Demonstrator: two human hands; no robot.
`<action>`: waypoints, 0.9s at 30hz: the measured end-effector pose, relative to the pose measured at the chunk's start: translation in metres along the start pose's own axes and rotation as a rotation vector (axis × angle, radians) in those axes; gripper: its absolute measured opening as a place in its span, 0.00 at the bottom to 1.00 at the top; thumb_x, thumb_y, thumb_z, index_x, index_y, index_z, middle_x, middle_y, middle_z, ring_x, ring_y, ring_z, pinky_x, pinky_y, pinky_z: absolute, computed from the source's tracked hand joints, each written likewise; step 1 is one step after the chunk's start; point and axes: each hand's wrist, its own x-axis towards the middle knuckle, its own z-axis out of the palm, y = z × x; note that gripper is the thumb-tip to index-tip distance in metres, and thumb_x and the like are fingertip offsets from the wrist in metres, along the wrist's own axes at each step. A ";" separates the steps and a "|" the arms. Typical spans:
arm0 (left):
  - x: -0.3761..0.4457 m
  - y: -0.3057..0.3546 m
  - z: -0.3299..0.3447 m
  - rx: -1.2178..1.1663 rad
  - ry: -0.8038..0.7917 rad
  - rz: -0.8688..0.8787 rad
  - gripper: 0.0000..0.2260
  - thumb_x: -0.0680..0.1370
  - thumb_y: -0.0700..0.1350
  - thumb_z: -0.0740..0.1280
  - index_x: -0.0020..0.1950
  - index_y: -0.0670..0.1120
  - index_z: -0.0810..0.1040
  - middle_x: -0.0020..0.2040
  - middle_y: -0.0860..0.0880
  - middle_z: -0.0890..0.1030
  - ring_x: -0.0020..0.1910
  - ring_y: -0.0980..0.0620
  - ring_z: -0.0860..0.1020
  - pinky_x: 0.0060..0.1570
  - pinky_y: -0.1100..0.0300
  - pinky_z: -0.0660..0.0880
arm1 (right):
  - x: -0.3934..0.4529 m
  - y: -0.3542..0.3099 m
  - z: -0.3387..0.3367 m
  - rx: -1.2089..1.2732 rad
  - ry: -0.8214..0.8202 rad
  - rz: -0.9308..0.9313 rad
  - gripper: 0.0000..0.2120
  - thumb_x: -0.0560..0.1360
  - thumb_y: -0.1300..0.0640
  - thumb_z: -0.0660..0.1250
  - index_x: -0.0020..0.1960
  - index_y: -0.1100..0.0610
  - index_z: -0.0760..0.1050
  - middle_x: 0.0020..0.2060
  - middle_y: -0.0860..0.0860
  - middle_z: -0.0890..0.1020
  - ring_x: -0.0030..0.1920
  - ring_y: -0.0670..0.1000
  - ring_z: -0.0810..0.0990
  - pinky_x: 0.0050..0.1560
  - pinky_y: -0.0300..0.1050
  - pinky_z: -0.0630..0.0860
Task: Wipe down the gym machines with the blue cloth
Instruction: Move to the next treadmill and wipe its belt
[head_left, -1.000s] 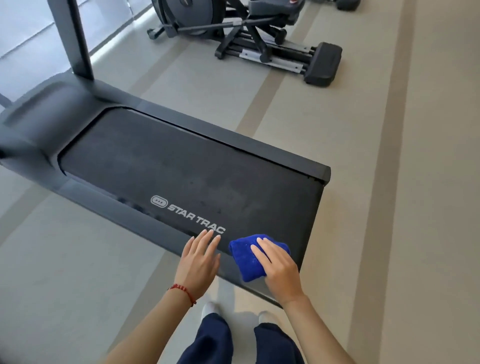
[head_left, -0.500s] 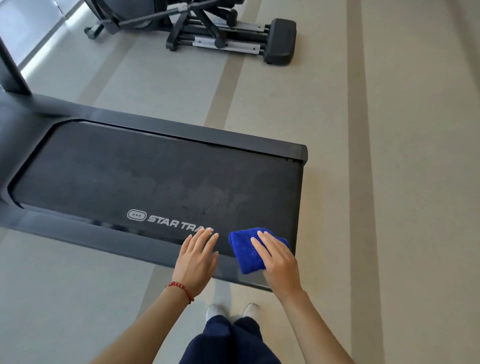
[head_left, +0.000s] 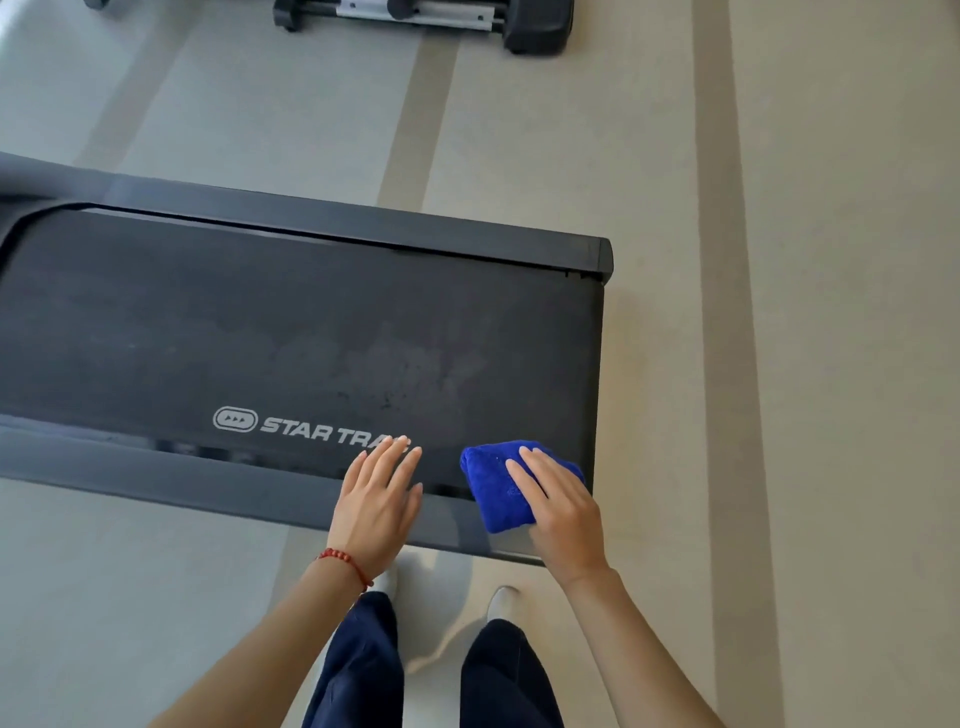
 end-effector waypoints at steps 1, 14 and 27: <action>0.002 -0.007 0.006 -0.002 -0.005 0.009 0.24 0.82 0.50 0.47 0.60 0.38 0.77 0.60 0.40 0.77 0.62 0.43 0.69 0.63 0.52 0.60 | -0.001 -0.001 0.007 -0.008 0.005 0.010 0.20 0.69 0.69 0.55 0.52 0.60 0.81 0.50 0.55 0.83 0.51 0.54 0.82 0.52 0.46 0.78; 0.033 -0.109 0.072 -0.085 -0.072 0.090 0.20 0.80 0.50 0.51 0.63 0.41 0.74 0.62 0.40 0.76 0.64 0.44 0.68 0.63 0.51 0.60 | -0.003 -0.033 0.112 -0.124 0.045 0.166 0.17 0.70 0.67 0.57 0.54 0.61 0.80 0.53 0.56 0.82 0.53 0.55 0.81 0.54 0.46 0.76; 0.033 -0.173 0.169 -0.055 -0.073 0.135 0.20 0.77 0.47 0.54 0.61 0.39 0.76 0.61 0.39 0.76 0.61 0.39 0.72 0.61 0.49 0.61 | -0.020 -0.021 0.214 -0.116 0.052 0.180 0.25 0.66 0.73 0.52 0.54 0.60 0.80 0.52 0.56 0.82 0.53 0.55 0.81 0.54 0.43 0.73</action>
